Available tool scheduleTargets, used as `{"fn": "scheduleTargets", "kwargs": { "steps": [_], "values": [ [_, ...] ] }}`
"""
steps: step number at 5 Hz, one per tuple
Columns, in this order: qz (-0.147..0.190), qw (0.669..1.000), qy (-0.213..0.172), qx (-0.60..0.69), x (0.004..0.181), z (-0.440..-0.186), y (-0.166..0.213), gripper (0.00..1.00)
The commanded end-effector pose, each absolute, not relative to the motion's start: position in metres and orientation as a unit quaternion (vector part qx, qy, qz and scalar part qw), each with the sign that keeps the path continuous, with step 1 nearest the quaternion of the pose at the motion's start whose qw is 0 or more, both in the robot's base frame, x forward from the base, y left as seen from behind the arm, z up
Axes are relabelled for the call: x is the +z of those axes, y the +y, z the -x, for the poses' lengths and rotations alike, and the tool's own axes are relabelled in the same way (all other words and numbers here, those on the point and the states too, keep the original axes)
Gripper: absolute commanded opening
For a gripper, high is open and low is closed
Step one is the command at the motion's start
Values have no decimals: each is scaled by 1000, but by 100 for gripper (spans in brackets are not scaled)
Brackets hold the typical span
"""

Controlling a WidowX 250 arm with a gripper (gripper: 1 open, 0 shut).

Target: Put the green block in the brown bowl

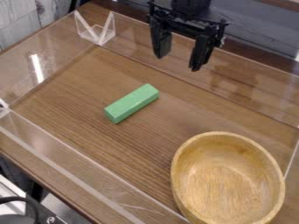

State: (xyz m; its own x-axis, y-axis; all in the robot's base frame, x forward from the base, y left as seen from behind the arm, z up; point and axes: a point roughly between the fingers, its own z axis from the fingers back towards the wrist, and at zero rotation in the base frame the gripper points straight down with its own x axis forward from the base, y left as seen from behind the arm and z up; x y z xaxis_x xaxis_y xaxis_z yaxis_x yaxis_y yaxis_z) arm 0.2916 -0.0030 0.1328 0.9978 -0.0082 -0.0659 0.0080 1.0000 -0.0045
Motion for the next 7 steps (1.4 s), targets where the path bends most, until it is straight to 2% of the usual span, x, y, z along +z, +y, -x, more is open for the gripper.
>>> {"fn": "scheduleTargets", "kwargs": {
  "steps": [1,2,3,7],
  "values": [
    [4,999,34,-29,123,-285,7,100],
    [5,997,35,-67,103,-268,18,100],
    [7,993,14,-118,96,-251,26,100],
    [2,982,-27,-188,72,-258,46,100]
  ]
}}
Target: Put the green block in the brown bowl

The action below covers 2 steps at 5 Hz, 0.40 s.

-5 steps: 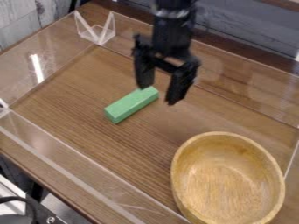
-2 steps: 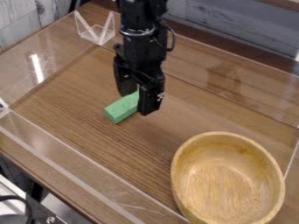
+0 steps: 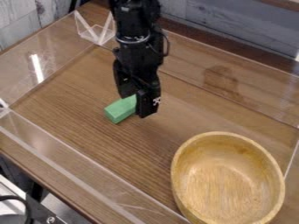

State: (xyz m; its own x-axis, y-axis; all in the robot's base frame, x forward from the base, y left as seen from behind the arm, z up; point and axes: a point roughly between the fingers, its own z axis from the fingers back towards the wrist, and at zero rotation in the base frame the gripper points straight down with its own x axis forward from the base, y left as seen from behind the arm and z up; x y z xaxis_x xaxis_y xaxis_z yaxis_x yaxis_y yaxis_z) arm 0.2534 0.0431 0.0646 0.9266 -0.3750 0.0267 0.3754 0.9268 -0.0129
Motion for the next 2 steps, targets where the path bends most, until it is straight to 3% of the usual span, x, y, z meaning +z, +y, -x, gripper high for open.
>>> {"fn": "scheduleTargets", "kwargs": {
  "steps": [1,2],
  "values": [
    [3,981,-32,-193,65,-260,49,100],
    [3,980,-36,-195,59,-262,51,100]
  ]
}}
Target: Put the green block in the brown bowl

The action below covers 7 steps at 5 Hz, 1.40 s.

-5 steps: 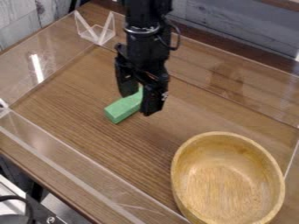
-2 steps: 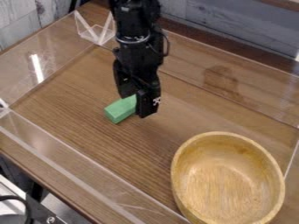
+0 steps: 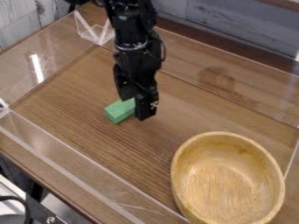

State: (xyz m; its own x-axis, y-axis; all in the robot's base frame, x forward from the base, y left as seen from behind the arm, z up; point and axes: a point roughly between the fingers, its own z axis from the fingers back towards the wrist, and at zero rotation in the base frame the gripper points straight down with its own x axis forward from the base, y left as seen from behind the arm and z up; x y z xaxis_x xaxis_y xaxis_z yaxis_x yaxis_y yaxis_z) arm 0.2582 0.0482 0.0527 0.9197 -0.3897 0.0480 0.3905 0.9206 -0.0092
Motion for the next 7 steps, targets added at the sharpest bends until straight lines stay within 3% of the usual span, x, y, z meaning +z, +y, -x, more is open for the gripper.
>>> {"fn": "scheduleTargets", "kwargs": {
  "steps": [1,7],
  "values": [
    [4,980,-38,-196,54,-265,53,100],
    [9,980,-55,-191,37,-278,56,100]
  ]
}}
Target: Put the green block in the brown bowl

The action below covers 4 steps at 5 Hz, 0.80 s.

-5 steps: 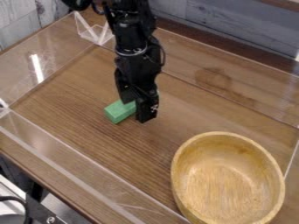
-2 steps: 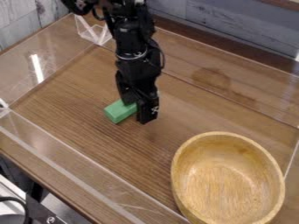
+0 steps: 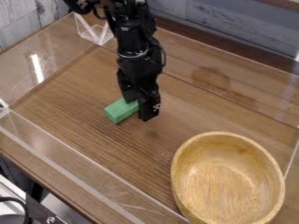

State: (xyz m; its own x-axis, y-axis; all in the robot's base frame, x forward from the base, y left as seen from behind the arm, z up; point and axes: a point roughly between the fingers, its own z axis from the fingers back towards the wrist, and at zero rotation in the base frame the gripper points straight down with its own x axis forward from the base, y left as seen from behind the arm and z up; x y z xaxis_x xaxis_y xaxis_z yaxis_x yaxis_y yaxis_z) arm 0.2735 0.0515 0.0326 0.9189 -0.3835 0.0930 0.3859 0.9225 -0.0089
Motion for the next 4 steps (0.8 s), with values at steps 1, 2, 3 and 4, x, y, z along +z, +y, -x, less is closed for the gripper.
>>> {"fn": "scheduleTargets", "kwargs": {
  "steps": [1,2,3,4],
  "values": [
    [10,980,-56,-189,34,-279,57,100],
    [11,981,-56,-187,31,-280,58,100],
    [12,981,-55,-185,28,-280,58,100],
    [14,982,-55,-183,25,-281,59,100]
  ]
}}
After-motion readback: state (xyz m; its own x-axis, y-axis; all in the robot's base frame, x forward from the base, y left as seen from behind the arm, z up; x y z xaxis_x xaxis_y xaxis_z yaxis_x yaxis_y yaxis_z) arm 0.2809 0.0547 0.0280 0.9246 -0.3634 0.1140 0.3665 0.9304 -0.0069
